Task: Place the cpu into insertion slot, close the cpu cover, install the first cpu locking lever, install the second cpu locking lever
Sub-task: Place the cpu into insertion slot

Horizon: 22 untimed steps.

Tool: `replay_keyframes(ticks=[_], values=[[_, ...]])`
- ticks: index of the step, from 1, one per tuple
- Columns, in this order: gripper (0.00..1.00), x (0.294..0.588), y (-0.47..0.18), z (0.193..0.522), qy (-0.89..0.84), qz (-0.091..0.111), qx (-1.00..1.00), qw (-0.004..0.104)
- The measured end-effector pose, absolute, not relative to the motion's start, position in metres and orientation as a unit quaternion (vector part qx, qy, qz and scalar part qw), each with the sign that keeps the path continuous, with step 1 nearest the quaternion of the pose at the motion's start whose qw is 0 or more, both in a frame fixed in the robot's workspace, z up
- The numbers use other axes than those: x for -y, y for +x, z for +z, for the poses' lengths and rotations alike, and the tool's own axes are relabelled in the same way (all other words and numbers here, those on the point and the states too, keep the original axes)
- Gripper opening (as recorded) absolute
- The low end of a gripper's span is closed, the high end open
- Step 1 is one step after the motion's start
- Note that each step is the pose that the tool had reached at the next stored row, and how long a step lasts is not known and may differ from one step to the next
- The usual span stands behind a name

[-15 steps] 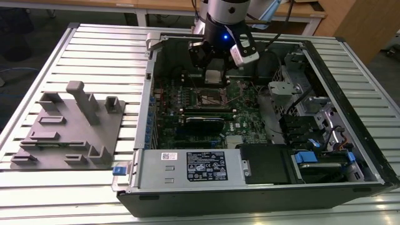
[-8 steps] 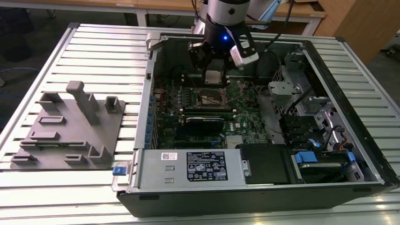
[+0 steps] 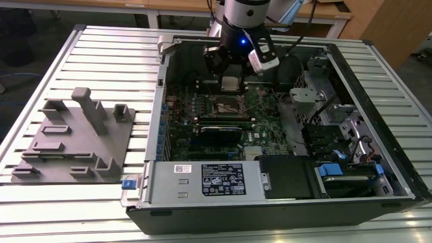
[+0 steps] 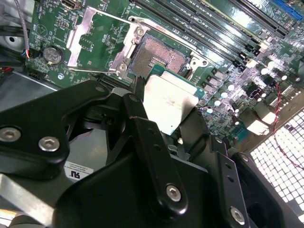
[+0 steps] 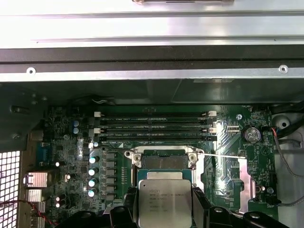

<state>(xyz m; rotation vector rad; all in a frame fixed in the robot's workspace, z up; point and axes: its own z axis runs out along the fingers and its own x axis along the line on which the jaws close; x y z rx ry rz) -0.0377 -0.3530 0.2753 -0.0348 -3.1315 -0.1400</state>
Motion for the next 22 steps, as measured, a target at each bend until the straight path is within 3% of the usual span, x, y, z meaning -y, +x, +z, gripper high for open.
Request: replay_keyframes(ticks=[22], values=[[0.54,0.3530,-0.0377,0.2723,-0.011,-0.045,0.999,0.002]])
